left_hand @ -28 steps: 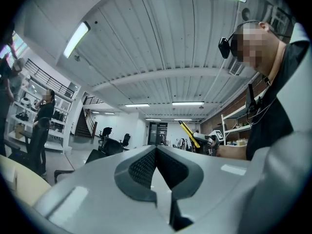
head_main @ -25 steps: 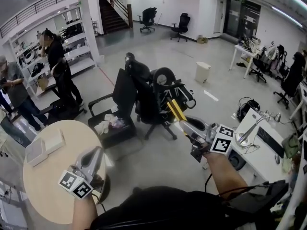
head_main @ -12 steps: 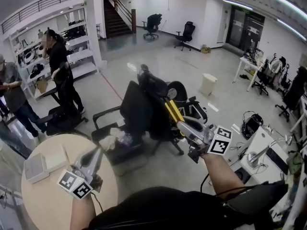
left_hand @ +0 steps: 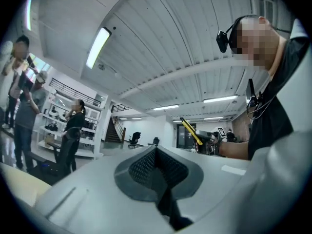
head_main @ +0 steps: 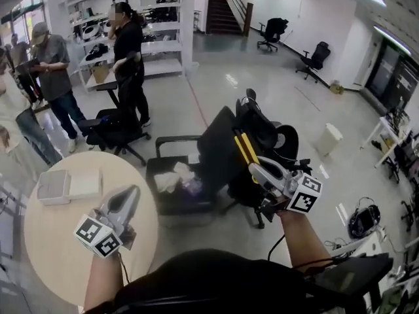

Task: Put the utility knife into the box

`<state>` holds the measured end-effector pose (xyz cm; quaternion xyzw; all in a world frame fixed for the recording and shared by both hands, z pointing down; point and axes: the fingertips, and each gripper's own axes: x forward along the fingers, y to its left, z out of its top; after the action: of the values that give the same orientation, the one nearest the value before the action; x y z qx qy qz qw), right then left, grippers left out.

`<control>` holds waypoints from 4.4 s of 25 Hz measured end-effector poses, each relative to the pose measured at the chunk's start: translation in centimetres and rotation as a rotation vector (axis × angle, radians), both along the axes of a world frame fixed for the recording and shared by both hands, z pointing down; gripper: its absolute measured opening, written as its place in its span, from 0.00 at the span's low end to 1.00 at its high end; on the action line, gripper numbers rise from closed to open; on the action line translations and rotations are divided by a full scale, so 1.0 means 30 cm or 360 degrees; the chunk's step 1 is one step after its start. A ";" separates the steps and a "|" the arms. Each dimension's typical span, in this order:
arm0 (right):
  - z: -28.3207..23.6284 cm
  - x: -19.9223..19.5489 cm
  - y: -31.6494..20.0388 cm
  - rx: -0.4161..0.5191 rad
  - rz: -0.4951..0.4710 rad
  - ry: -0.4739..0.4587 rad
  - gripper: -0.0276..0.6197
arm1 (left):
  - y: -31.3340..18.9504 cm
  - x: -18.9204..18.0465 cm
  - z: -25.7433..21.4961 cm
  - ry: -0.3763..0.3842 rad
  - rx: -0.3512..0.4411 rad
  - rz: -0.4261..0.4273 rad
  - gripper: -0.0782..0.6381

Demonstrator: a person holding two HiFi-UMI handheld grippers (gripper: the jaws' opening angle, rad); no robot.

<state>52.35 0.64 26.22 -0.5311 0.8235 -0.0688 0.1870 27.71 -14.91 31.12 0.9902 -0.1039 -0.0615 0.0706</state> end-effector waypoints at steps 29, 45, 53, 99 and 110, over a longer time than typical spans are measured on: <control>0.217 -0.742 -1.365 -0.0277 -0.1155 0.0215 0.18 | -0.690 -0.812 0.255 -0.0119 -0.0186 -0.1244 0.10; 0.761 -1.284 -1.972 -0.0633 -0.1282 0.0362 0.18 | -1.177 -1.089 0.671 -0.0176 -0.0329 -0.1185 0.10; 1.026 -1.398 -2.088 -0.0822 -0.1308 0.0474 0.18 | -1.278 -1.092 0.842 -0.0188 -0.0353 -0.1145 0.10; 1.476 -1.652 -2.270 -0.0973 -0.1181 0.1036 0.44 | -1.415 -1.076 1.050 -0.0175 -0.0434 -0.1136 0.10; 1.342 -1.638 -2.212 -0.0890 -0.1187 0.1006 0.38 | -1.368 -1.064 0.935 -0.0159 -0.0371 -0.1146 0.10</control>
<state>3.21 -65.72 66.48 -0.2282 0.9219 -0.1836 -0.2537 -4.21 -55.94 59.18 0.8773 -0.4548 -0.0219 0.1515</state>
